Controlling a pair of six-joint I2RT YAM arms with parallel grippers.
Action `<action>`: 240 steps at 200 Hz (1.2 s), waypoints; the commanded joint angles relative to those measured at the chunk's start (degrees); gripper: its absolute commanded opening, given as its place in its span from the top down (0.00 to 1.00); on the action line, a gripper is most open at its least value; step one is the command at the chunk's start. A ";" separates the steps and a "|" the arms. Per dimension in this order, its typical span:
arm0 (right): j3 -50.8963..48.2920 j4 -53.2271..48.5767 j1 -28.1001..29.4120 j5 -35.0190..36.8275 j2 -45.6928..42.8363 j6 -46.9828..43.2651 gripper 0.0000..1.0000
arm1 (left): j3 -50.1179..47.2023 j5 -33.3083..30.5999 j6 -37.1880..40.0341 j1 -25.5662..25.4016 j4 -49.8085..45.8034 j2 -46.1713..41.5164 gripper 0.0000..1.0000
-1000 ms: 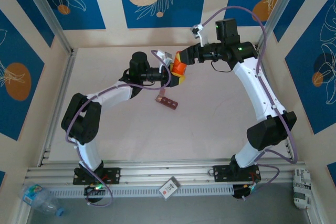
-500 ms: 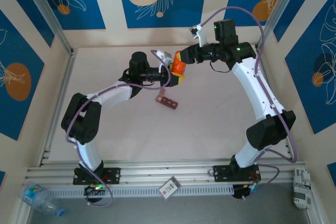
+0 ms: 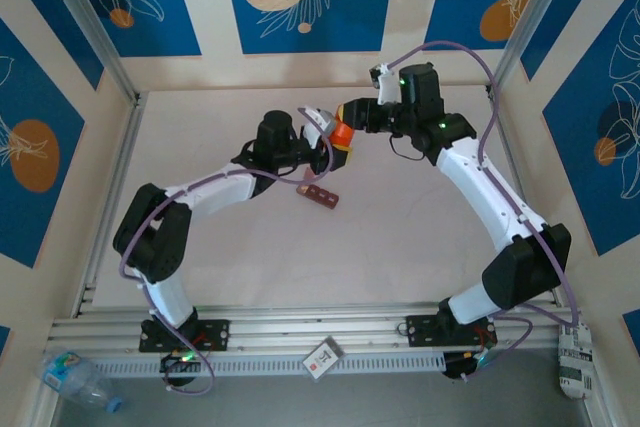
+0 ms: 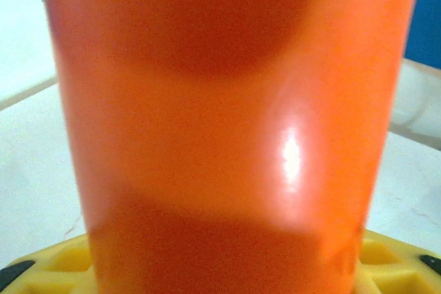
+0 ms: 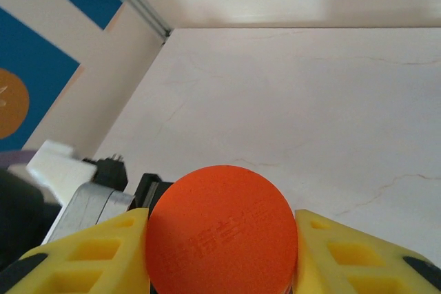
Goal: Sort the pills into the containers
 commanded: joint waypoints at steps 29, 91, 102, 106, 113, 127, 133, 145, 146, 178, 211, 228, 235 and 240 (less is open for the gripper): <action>-1.71 -2.73 2.61 3.09 1.40 5.60 0.54 | 1.05 -3.93 4.45 -2.93 9.60 -3.78 1.00; 6.07 -5.66 -2.57 -2.17 2.11 8.36 0.41 | 0.62 -2.57 3.28 -2.50 9.97 -2.03 1.00; 8.08 -5.86 -4.01 -3.73 2.09 8.71 0.35 | 0.51 -2.10 2.61 -2.17 10.34 -1.59 1.00; 8.78 -6.00 -4.49 -4.43 2.03 8.75 0.32 | 0.51 -1.74 2.36 -2.01 10.45 -1.46 1.00; 9.87 -6.11 -5.41 -5.74 1.92 8.76 0.28 | 0.47 -1.26 1.76 -1.69 10.77 -1.22 1.00; 11.46 -6.27 -6.95 -7.86 1.33 8.78 0.20 | 0.39 -0.11 0.83 -1.18 11.19 -0.86 1.00; 11.83 -6.29 -7.47 -8.69 1.01 8.52 0.18 | 0.32 0.44 0.58 -0.98 11.29 -0.76 1.00; 12.33 -6.49 -8.25 -9.78 0.40 7.63 0.14 | 0.15 1.72 0.03 -0.50 11.59 -0.49 1.00; 12.36 -6.54 -8.28 -9.87 0.38 7.54 0.14 | 0.15 1.87 -0.03 -0.45 11.55 -0.50 1.00; 12.34 -7.48 -9.62 -13.82 -0.29 1.63 0.13 | 0.50 8.47 -2.48 1.26 12.53 0.05 1.00; 12.92 -10.95 -9.86 -19.02 0.70 -10.92 0.12 | 2.61 18.90 -8.56 3.44 13.88 1.65 1.00; 12.88 -11.76 -9.82 -21.04 0.91 -14.82 0.12 | 3.98 23.00 -11.01 4.17 13.62 2.63 1.00; 13.11 -12.16 -9.76 -22.13 0.94 -15.80 0.12 | 4.40 24.11 -11.69 4.35 13.41 2.90 1.00; 13.30 -12.37 -9.76 -22.80 1.16 -16.28 0.12 | 4.61 24.76 -11.97 4.38 13.23 3.12 1.00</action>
